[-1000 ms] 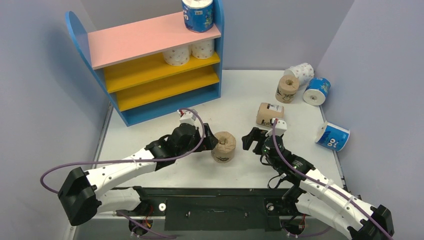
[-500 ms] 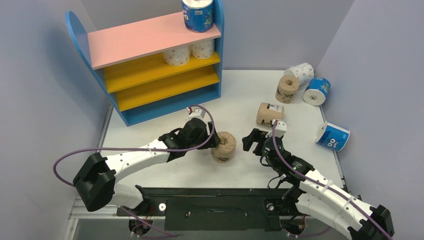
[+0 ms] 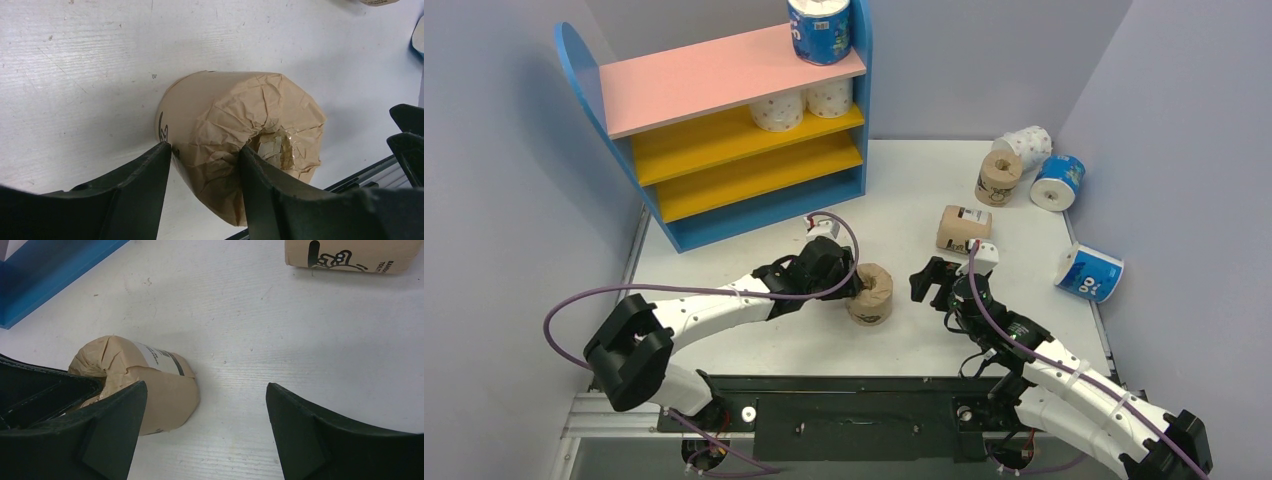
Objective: Place and organize the paper towels onto the shelf
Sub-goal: Adjust the paper towel at the center of the board, then pick up the paper towel from the center of the board.
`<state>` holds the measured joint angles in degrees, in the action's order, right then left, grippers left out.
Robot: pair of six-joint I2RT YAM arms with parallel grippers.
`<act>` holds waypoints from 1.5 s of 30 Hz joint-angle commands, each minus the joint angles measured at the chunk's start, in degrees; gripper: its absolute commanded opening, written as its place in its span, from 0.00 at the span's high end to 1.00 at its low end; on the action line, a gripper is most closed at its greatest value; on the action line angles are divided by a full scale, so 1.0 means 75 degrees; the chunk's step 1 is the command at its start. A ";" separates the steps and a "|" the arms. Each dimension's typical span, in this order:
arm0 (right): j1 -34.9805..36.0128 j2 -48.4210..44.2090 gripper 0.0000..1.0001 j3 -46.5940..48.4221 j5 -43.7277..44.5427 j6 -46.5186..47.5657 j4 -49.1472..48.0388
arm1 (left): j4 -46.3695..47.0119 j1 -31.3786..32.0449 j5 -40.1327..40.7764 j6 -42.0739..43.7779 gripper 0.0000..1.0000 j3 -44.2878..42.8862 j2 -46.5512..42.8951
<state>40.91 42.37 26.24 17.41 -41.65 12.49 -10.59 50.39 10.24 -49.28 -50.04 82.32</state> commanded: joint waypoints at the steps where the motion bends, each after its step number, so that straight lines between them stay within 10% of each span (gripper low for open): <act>1: -0.0030 -0.0041 0.16 -0.0052 0.0267 0.0060 -0.0230 | 0.0151 -0.0048 0.0084 0.0097 0.54 -0.0311 0.0032; 13: -0.0037 0.0108 0.17 0.0026 0.0351 0.0105 -0.0286 | 0.0016 -0.0083 0.0162 0.0242 0.83 -0.0484 -0.0350; 28: -0.0040 0.0571 0.18 0.0085 0.0397 0.0184 -0.0871 | -0.0981 -0.2183 0.0753 0.0974 0.84 -0.1532 -0.1486; 45: -0.0040 0.3244 0.21 0.1030 0.0715 0.0642 -0.3528 | -0.1567 -0.3713 0.0691 0.0636 0.84 -0.4089 0.0344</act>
<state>40.91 61.32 29.04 22.72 -39.20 -7.05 -22.28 23.44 15.18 -43.29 -75.24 82.89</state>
